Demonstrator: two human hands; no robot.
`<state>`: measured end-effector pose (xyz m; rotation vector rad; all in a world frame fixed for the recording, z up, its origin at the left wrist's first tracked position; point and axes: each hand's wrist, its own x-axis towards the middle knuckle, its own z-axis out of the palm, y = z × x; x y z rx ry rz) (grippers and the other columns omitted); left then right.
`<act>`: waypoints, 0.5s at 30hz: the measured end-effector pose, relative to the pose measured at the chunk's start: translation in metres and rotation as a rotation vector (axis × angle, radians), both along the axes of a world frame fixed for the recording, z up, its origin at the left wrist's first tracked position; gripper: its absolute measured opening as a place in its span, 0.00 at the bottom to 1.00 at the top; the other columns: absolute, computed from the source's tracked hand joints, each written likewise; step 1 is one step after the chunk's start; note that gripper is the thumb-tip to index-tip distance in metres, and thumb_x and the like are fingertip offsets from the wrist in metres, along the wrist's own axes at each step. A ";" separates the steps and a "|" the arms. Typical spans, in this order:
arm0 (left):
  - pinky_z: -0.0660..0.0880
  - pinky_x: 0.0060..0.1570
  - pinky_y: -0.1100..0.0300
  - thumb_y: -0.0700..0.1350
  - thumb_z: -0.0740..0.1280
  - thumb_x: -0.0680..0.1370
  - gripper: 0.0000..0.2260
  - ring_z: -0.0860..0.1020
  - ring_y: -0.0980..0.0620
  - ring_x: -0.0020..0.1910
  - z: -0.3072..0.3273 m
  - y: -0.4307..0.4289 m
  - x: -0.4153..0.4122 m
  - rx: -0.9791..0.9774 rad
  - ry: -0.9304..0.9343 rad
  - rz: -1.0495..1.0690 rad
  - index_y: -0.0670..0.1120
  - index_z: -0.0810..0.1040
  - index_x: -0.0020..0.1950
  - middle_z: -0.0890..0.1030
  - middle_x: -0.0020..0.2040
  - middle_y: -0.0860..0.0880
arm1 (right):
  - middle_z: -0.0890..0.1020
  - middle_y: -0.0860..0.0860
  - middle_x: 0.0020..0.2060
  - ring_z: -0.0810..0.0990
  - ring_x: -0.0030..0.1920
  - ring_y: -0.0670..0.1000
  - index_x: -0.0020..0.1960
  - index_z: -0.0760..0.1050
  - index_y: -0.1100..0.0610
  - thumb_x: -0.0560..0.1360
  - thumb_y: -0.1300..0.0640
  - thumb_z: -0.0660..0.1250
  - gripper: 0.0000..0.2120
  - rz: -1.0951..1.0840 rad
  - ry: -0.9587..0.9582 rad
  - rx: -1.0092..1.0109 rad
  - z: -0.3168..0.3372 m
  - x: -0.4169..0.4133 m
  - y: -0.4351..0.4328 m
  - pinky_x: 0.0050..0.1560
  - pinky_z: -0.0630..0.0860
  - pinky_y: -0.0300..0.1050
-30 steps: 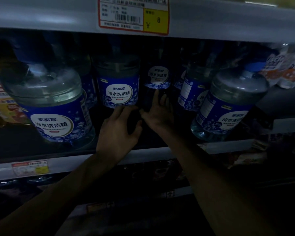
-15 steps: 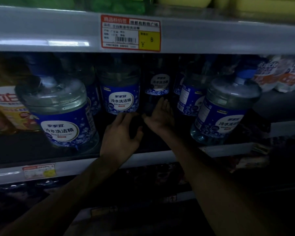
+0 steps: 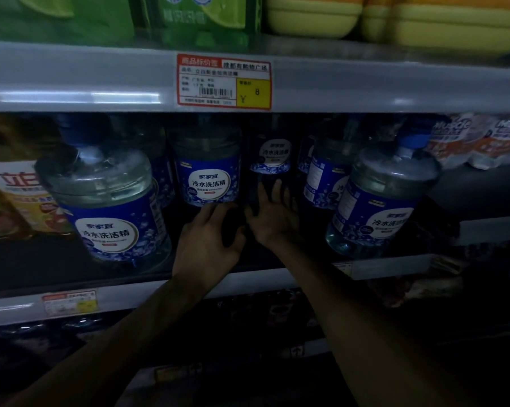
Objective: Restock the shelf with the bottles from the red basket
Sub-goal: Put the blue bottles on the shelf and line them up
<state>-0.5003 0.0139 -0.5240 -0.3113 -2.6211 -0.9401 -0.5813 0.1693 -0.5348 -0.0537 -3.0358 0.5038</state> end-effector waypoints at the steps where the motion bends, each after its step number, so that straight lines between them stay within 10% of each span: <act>1: 0.77 0.58 0.45 0.57 0.63 0.77 0.23 0.78 0.48 0.62 0.001 0.000 0.002 -0.002 0.005 0.000 0.53 0.75 0.71 0.77 0.66 0.52 | 0.40 0.57 0.82 0.42 0.82 0.61 0.83 0.43 0.46 0.83 0.38 0.51 0.34 0.014 0.001 -0.010 0.002 0.003 0.001 0.80 0.43 0.58; 15: 0.78 0.55 0.48 0.60 0.60 0.77 0.25 0.79 0.46 0.59 0.022 0.008 0.029 0.043 0.084 -0.017 0.50 0.76 0.70 0.79 0.63 0.49 | 0.62 0.53 0.79 0.69 0.73 0.57 0.79 0.63 0.51 0.78 0.57 0.70 0.32 0.313 0.157 -0.093 0.048 0.094 0.035 0.70 0.72 0.50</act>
